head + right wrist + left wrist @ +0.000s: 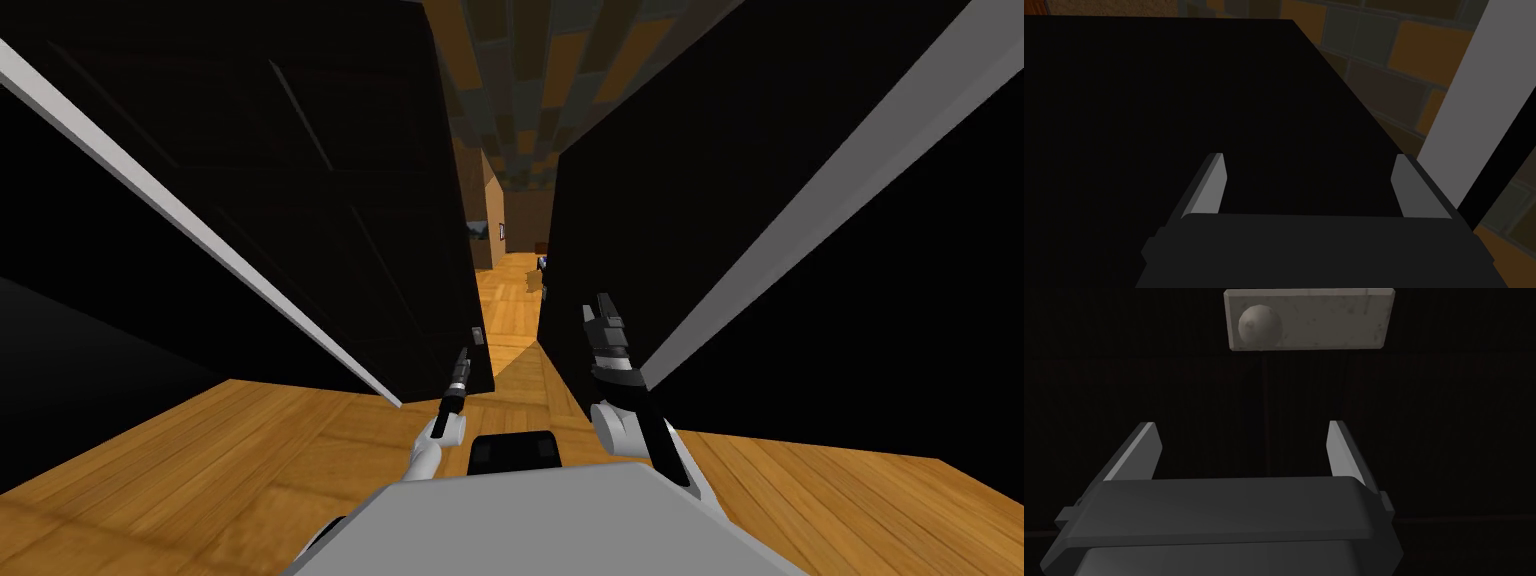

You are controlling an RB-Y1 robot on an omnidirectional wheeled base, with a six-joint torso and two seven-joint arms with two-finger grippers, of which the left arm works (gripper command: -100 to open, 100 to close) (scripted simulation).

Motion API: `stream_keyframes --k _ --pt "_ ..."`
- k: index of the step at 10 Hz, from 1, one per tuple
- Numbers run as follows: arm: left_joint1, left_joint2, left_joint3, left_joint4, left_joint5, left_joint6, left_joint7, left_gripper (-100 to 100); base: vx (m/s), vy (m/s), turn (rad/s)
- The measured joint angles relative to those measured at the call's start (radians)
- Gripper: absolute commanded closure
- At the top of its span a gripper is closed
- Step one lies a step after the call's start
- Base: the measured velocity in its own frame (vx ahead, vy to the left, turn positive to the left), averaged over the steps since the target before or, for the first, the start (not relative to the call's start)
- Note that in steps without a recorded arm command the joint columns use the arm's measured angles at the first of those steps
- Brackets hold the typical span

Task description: Push the door open

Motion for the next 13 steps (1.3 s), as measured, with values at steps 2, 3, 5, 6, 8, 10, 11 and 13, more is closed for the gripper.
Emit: stream_keyframes --k 2,3,5,6,8,10,11,13 --pt "0.003 0.003 0.001 0.001 0.001 -0.002 0.0 -100 0.122 -0.011 -0.027" --pt "0.002 0.007 0.003 0.005 0.002 -0.007 -0.001 -100 0.198 0.014 -0.02" --pt "0.002 0.011 0.006 0.009 0.003 -0.014 -0.002 -100 0.196 -0.006 -0.027" --pt "0.005 0.012 0.007 0.006 0.004 -0.016 -0.003 -100 0.196 0.0 -0.021" --pt "0.008 0.01 0.01 0.007 0.005 -0.022 -0.006 -100 0.174 -0.018 -0.026" --pt "0.01 0.005 0.013 0.01 0.007 -0.029 -0.008 -100 0.174 0.013 -0.017" --pt "0.01 0.0 0.014 0.015 0.007 -0.034 -0.009 -100 0.053 0.013 -0.001" --pt "0.01 0.0 0.014 0.015 0.007 -0.035 -0.009 100 -0.015 -0.005 -0.002"
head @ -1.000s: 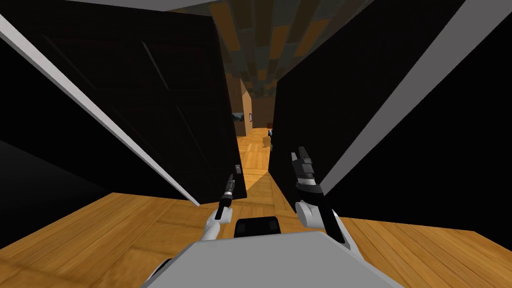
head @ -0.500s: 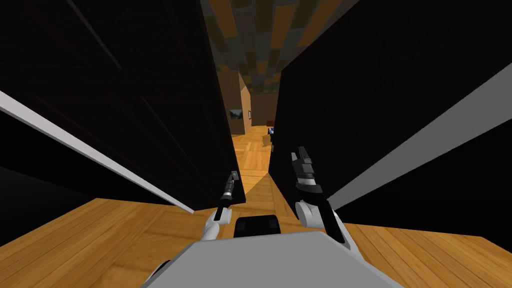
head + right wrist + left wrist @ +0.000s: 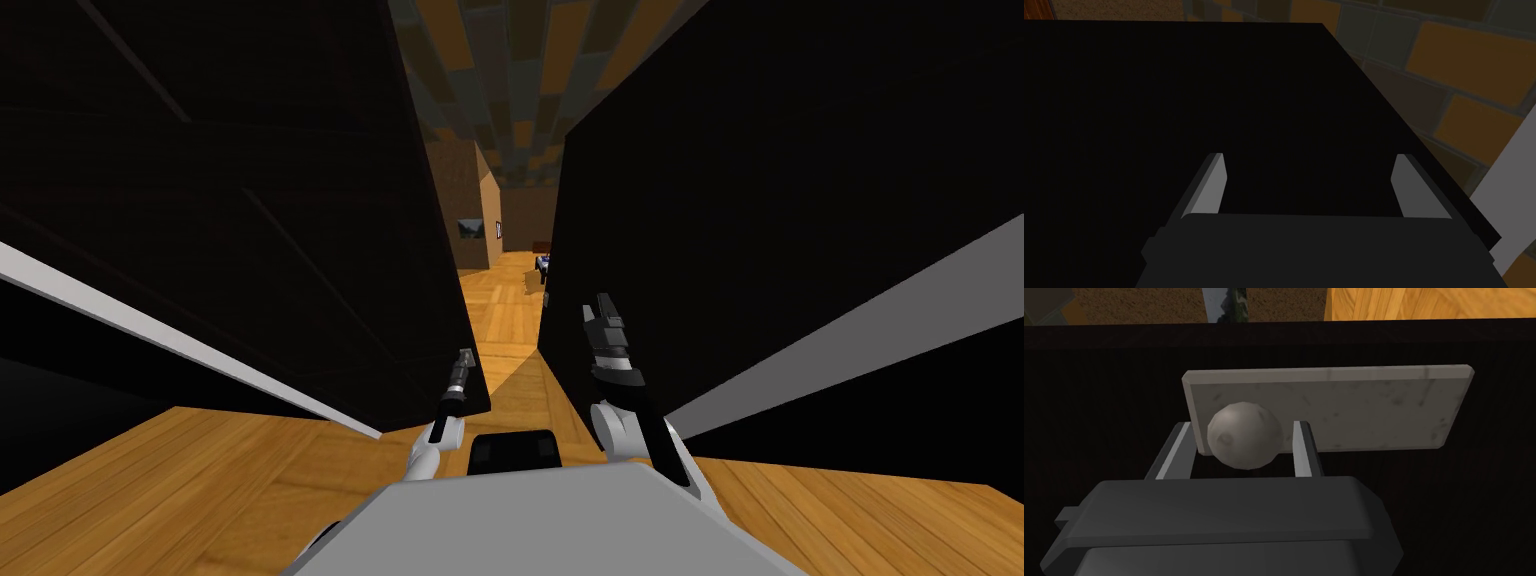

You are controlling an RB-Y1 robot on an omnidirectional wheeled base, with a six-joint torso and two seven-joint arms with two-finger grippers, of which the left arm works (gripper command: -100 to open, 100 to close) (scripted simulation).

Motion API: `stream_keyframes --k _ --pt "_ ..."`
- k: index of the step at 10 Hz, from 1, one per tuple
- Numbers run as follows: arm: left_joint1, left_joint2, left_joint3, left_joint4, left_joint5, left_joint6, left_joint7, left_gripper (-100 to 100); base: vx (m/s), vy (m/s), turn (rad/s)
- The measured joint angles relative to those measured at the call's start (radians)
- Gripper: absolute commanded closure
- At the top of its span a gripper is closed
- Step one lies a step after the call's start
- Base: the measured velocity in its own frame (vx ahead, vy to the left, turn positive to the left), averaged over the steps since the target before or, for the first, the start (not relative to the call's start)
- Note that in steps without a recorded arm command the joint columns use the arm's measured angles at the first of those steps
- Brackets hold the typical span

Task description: Push the door open

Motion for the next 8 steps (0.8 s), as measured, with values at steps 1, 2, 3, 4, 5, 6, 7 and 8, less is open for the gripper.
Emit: stream_keyframes --k 1,2,3,4,5,6,7,8 --pt "-0.001 0.001 0.0 0.0 0.0 0.001 0.0 100 -0.011 -0.001 -0.002" --pt "-0.001 0.001 0.0 0.0 0.0 0.002 0.0 100 -0.007 -0.001 0.001" --pt "0.0 0.001 0.0 0.0 0.0 0.002 0.0 100 0.0 0.0 0.0" --pt "0.001 0.0 0.0 0.001 0.0 0.002 0.0 100 0.0 0.0 0.0" --pt "0.001 0.0 0.0 0.001 0.0 0.003 0.0 100 0.09 -0.021 0.054" --pt "-0.001 0.001 0.003 0.011 0.002 0.002 -0.004 100 0.139 -0.03 0.057" --pt "-0.002 0.002 0.008 0.016 0.005 0.004 -0.01 100 0.176 -0.011 0.009" --pt "-0.011 0.009 0.013 0.04 0.008 -0.007 -0.011 100 0.131 0.004 0.028"
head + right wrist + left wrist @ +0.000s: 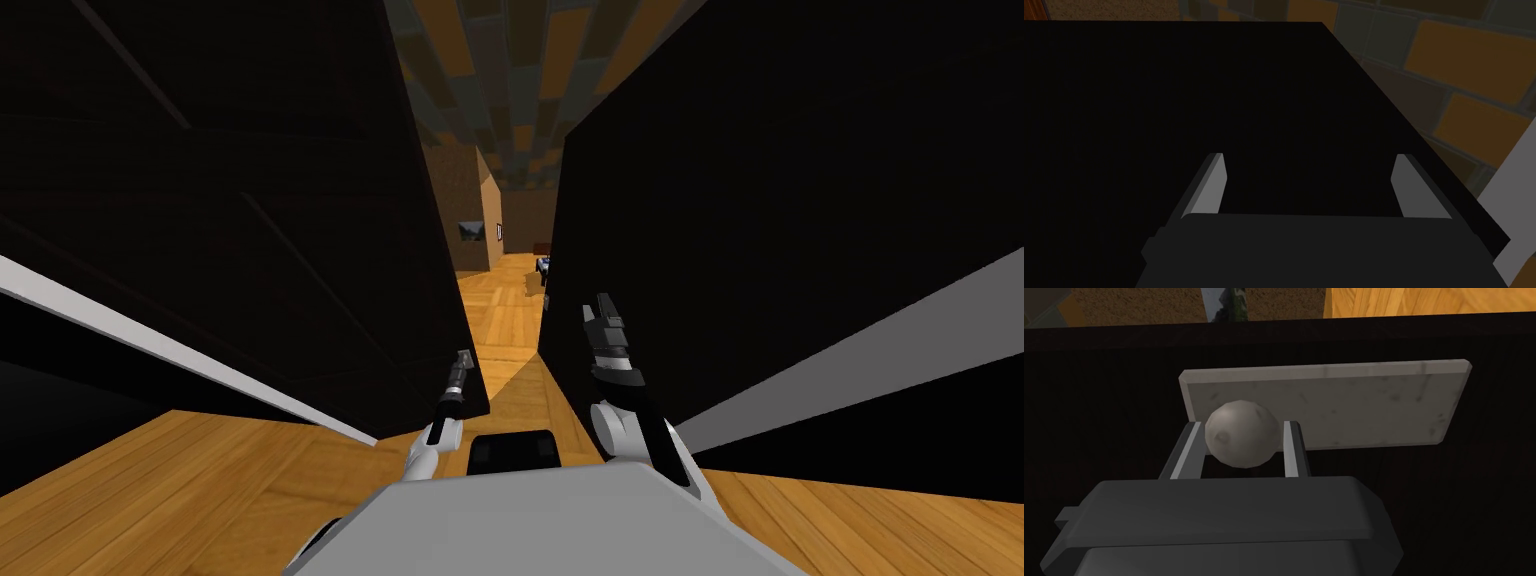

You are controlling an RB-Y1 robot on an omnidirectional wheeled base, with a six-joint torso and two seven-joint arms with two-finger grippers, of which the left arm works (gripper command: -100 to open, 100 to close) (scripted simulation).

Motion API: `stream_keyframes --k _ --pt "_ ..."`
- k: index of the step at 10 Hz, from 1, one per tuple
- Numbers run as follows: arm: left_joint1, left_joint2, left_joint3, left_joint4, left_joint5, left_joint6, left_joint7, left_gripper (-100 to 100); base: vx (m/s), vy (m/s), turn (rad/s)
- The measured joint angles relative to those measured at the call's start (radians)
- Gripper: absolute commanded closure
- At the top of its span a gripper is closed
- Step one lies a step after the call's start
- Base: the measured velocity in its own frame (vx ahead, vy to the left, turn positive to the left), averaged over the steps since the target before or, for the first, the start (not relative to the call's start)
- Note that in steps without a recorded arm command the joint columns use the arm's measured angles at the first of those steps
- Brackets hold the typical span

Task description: Push the door open

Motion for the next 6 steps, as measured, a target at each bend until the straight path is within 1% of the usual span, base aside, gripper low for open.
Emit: stream_keyframes --k 1,2,3,4,5,6 --pt "-0.005 0.001 0.004 0.002 0.002 -0.005 -0.002 100 0.055 0.007 -0.001" --pt "0.002 0.0 0.004 -0.026 0.001 0.004 -0.006 100 0.167 0.001 0.057" --pt "0.018 0.001 0.009 -0.049 0.004 0.017 -0.013 100 0.189 -0.01 0.104" --pt "0.02 0.003 0.017 -0.059 0.008 0.029 -0.021 100 0.174 0.001 0.113" --pt "0.007 0.011 0.03 -0.039 0.014 0.021 -0.028 100 0.184 0.014 0.1" --pt "-0.002 0.02 0.043 -0.025 0.021 0.009 -0.033 -100 -0.029 -0.047 0.063"
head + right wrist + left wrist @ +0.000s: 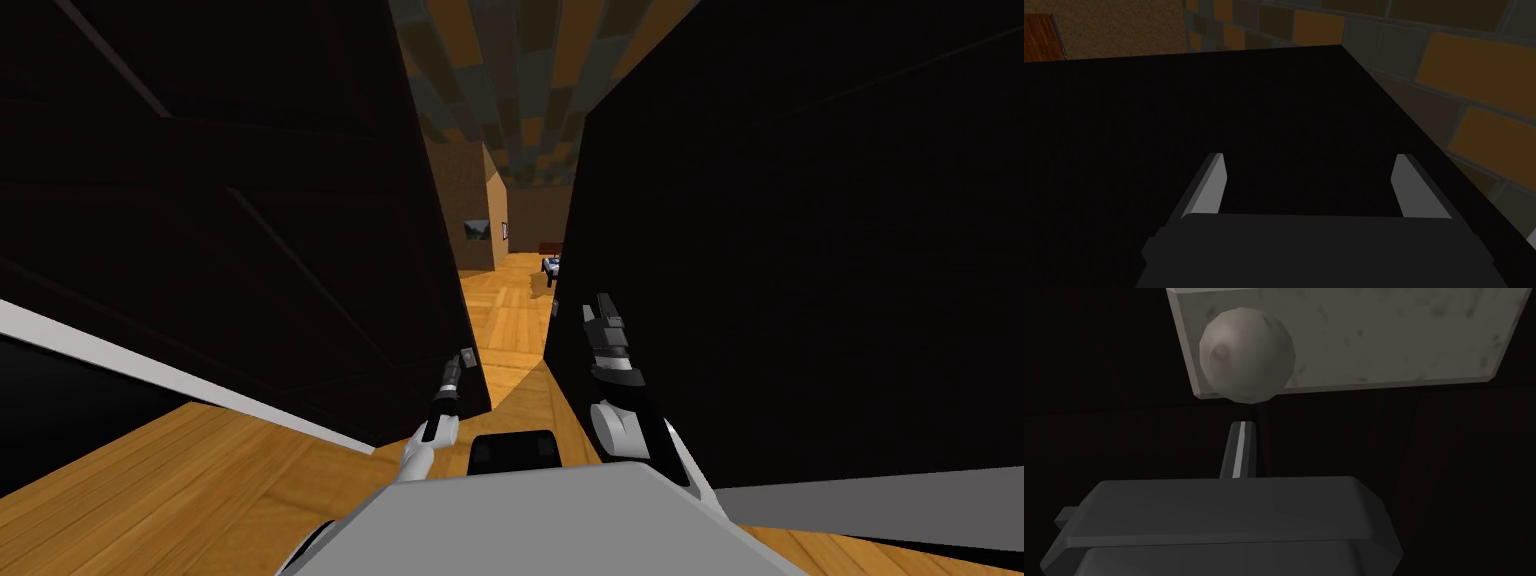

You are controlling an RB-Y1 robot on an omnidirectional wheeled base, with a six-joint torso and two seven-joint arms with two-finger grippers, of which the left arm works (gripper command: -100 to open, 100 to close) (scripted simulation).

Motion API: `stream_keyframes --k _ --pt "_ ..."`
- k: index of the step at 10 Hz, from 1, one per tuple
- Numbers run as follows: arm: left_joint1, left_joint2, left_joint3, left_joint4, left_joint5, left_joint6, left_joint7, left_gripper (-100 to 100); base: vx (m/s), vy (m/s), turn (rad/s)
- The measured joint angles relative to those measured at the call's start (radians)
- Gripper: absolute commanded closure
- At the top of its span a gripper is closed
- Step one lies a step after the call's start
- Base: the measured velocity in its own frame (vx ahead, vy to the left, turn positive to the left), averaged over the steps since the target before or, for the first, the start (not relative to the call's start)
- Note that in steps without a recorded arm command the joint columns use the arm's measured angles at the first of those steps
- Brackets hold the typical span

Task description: Push the door open

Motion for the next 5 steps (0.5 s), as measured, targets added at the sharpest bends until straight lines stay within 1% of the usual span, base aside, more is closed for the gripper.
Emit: stream_keyframes --k 3,4,5 --pt "-0.004 -0.007 0.003 -0.001 0.006 0.006 0.002 -100 -0.2 -0.083 0.038" --pt "-0.005 -0.012 0.004 -0.002 0.009 0.009 0.004 -100 -0.22 -0.155 0.047" --pt "0.0 -0.018 0.004 -0.013 0.011 0.016 0.006 -100 -0.237 -0.195 0.076"
